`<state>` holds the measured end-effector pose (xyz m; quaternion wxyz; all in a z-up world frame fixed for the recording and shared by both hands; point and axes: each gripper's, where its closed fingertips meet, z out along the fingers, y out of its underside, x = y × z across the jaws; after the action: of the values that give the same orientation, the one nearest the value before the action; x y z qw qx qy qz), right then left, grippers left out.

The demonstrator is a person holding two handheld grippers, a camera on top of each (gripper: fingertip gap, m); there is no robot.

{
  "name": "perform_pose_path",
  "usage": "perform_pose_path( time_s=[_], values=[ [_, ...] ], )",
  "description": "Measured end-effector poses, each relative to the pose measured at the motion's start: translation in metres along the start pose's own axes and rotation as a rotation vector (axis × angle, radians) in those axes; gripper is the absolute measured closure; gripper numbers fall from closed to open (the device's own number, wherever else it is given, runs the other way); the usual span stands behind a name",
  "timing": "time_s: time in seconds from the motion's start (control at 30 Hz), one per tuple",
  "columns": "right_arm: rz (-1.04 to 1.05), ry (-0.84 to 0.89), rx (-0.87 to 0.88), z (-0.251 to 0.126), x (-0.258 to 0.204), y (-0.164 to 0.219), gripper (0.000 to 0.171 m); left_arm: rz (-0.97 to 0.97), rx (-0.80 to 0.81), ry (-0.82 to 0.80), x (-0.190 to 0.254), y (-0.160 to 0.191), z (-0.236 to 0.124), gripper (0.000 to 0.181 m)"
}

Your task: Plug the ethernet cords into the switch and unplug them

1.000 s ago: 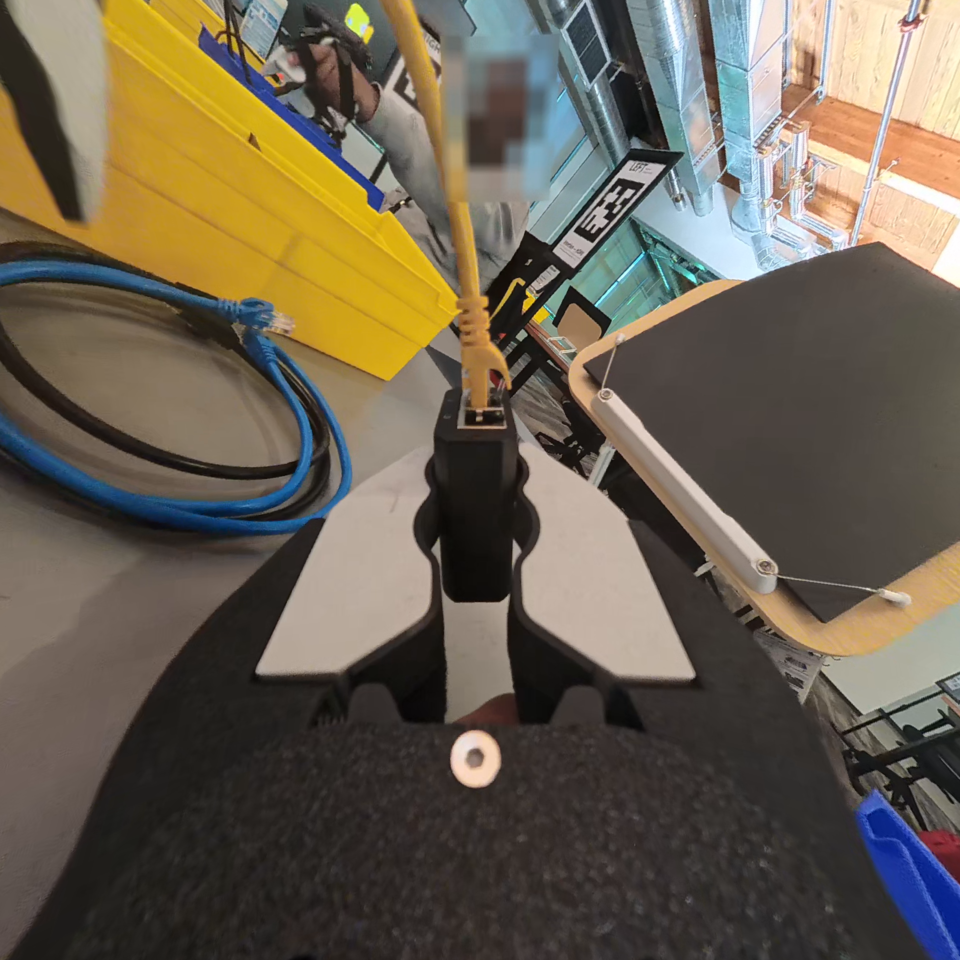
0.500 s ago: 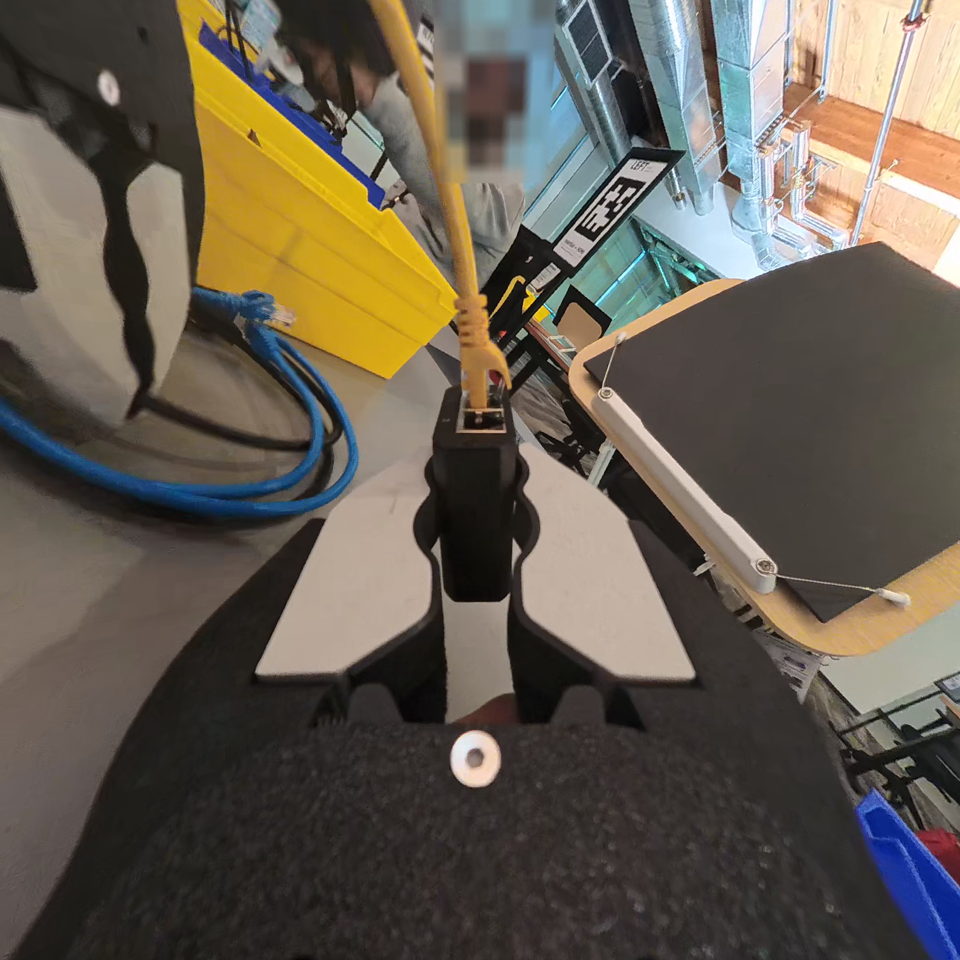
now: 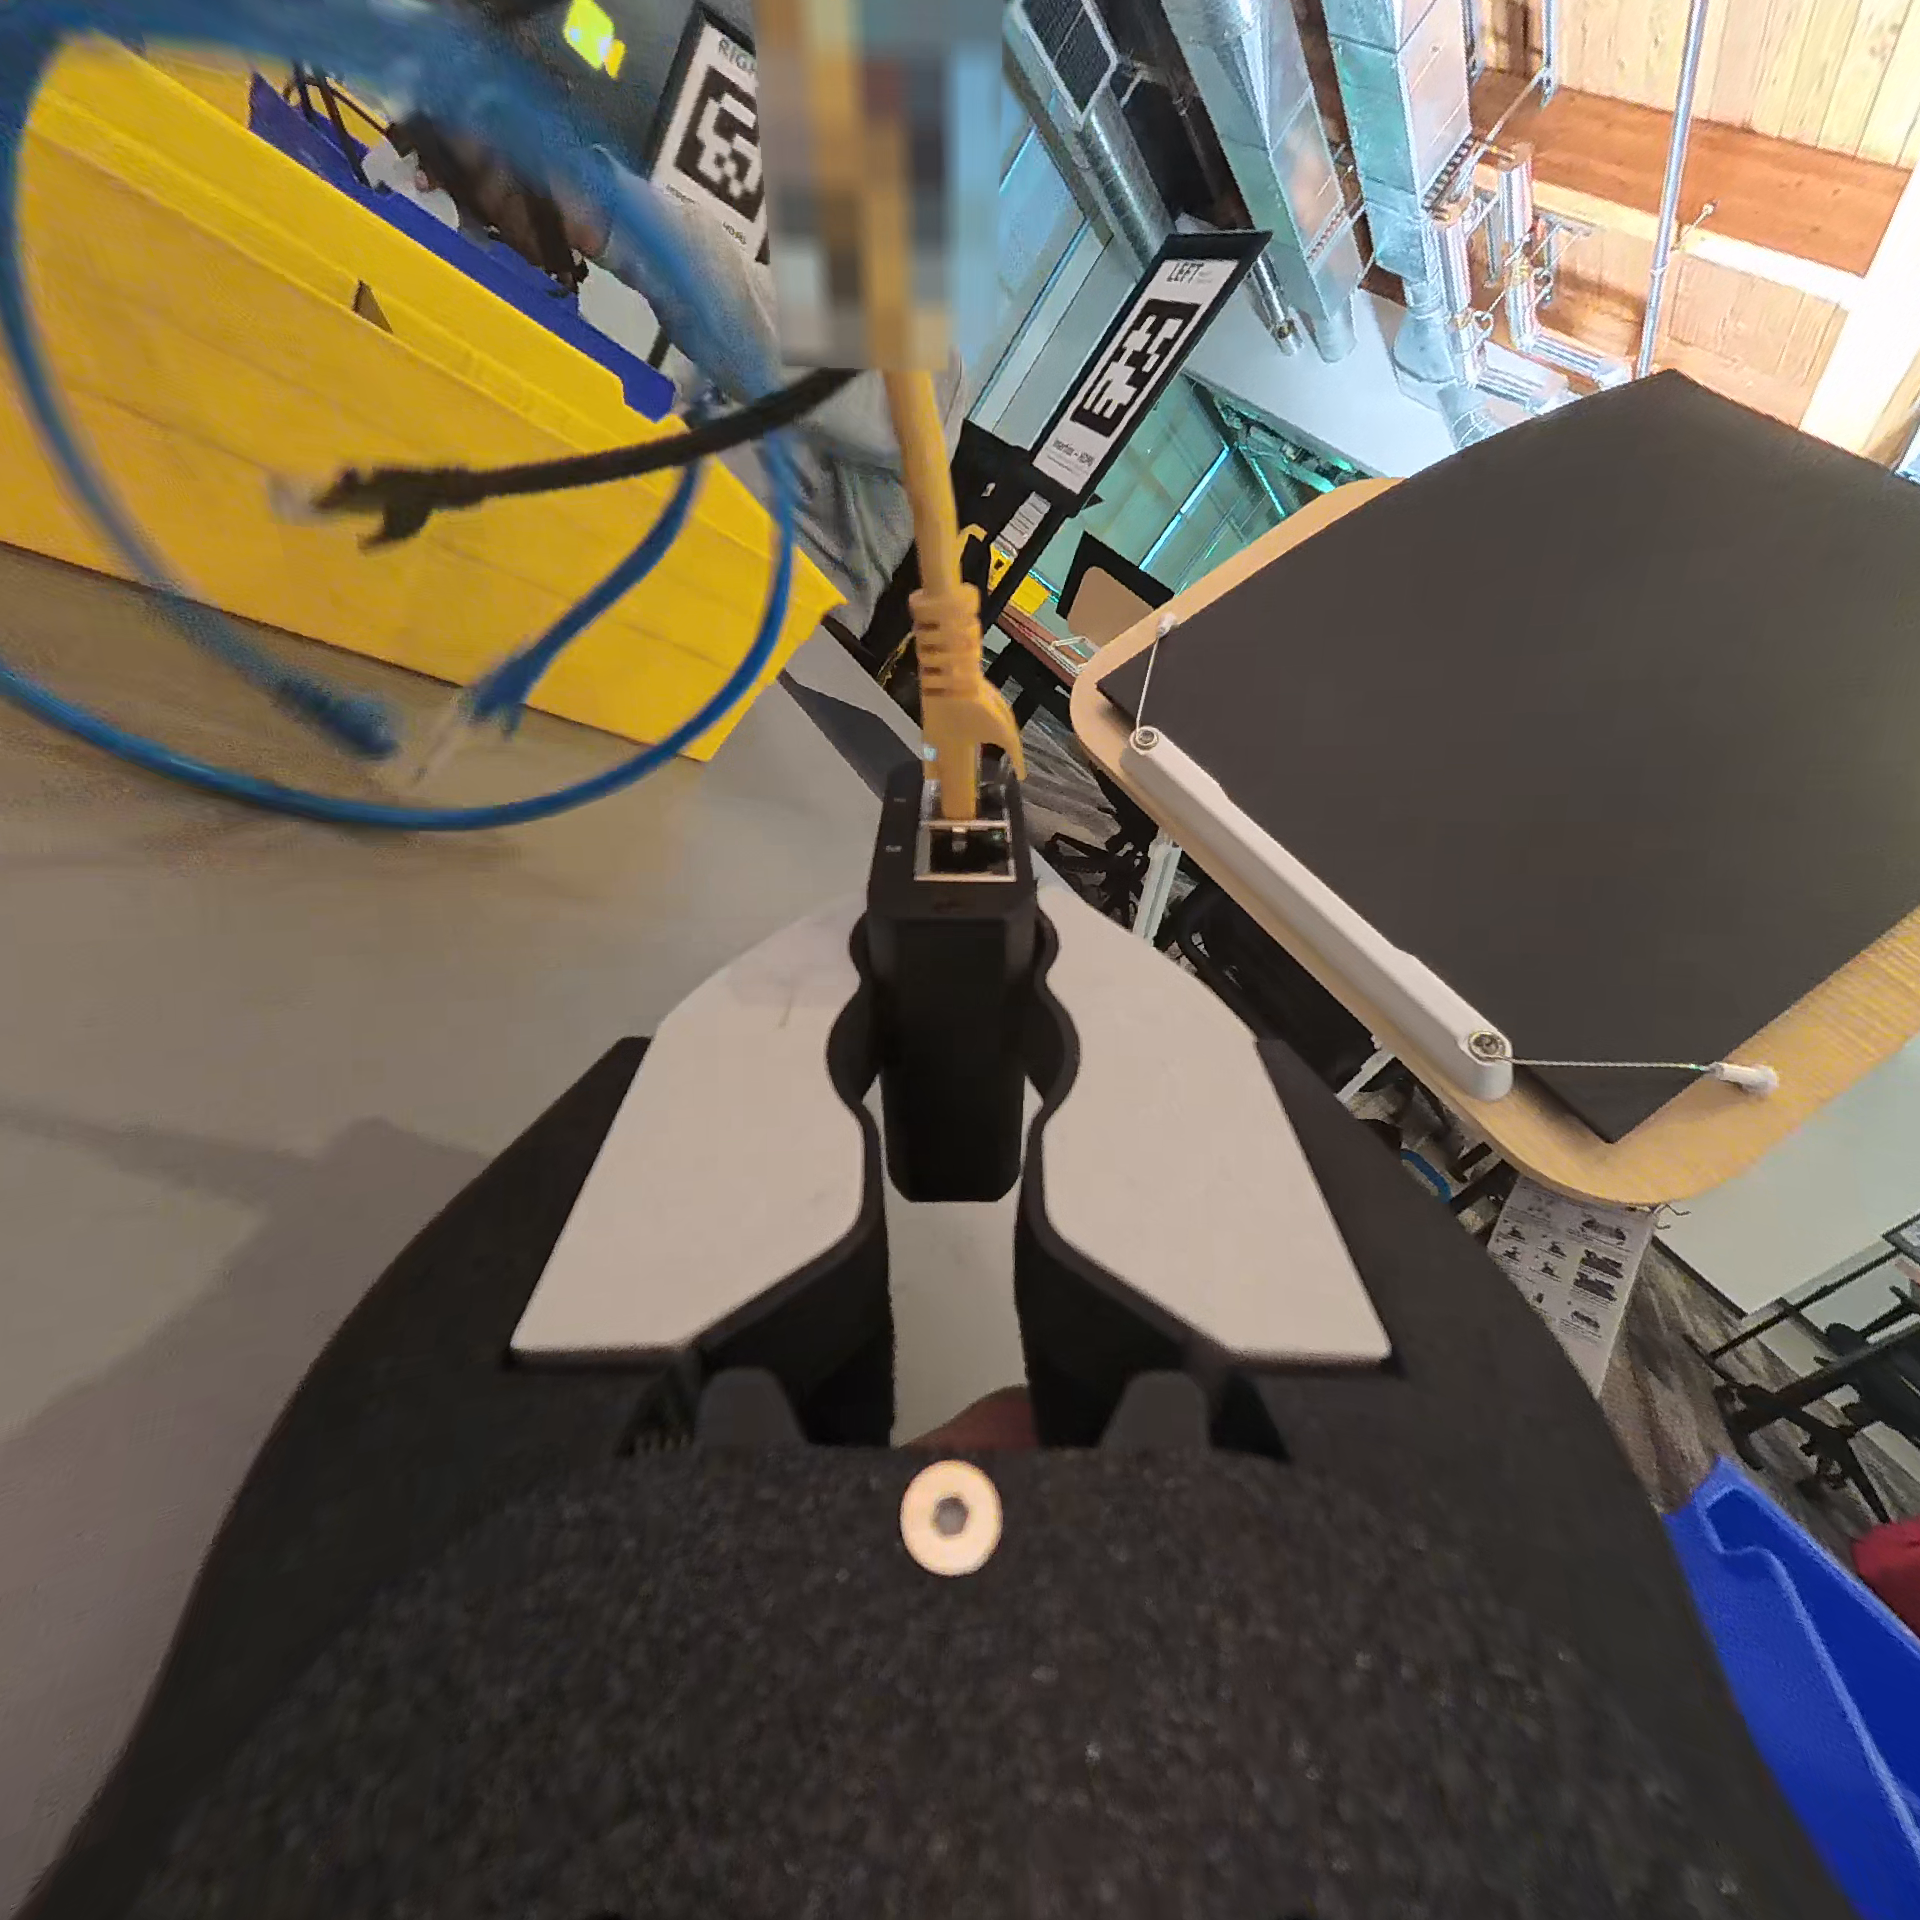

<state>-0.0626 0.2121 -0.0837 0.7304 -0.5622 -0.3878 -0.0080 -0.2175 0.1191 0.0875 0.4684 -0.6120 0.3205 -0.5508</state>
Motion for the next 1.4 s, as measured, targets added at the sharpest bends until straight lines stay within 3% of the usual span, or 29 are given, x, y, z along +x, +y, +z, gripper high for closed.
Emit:
perform_pose_path(
  time_s=[0.13,0.27,0.4,0.43,0.53,0.63,0.77,0.87,0.97,1.03,1.2,1.4],
  values=[
    [0.011,0.011,-0.003,0.0,0.003,0.001,0.147,0.033,-0.019,-0.034,-0.001,-0.004,-0.005,0.176],
    [0.024,0.032,0.002,-0.001,0.008,0.0,0.147,0.073,0.083,0.167,0.042,-0.022,-0.013,0.176],
    [0.058,0.057,0.007,-0.002,0.015,0.001,0.147,0.245,0.069,0.167,0.068,-0.028,-0.02,0.176],
    [0.066,0.066,0.009,-0.002,0.018,0.001,0.147,0.356,0.006,0.065,0.064,-0.024,-0.017,0.176],
    [0.089,0.077,0.006,-0.003,0.022,0.002,0.147,0.736,-0.405,-0.334,0.022,0.018,-0.015,0.176],
    [0.098,0.086,0.007,-0.003,0.024,0.002,0.147,0.902,-0.683,-0.4,0.009,0.05,-0.019,0.176],
    [0.102,0.092,0.007,-0.003,0.026,0.003,0.147,1.327,-1.014,-0.642,-0.025,0.035,-0.046,0.176],
    [0.11,0.098,0.005,-0.003,0.028,0.003,0.147,1.655,-1.128,-0.753,-0.029,0.016,-0.053,0.176],
    [0.118,0.1,0.001,-0.003,0.029,0.005,0.147,1.967,-1.084,-0.837,-0.017,-0.009,-0.052,0.176],
    [0.119,0.098,0.0,-0.003,0.029,0.005,0.147,1.955,-1.107,-0.735,-0.006,0.01,-0.054,0.176],
    [0.11,0.085,-0.004,-0.002,0.026,0.005,0.147,1.623,-1.151,-0.492,0.018,0.111,-0.057,0.176],
    [0.113,0.076,-0.01,-0.002,0.025,0.006,0.147,1.376,-1.141,-0.412,0.021,0.204,-0.064,0.176]
  ],
)
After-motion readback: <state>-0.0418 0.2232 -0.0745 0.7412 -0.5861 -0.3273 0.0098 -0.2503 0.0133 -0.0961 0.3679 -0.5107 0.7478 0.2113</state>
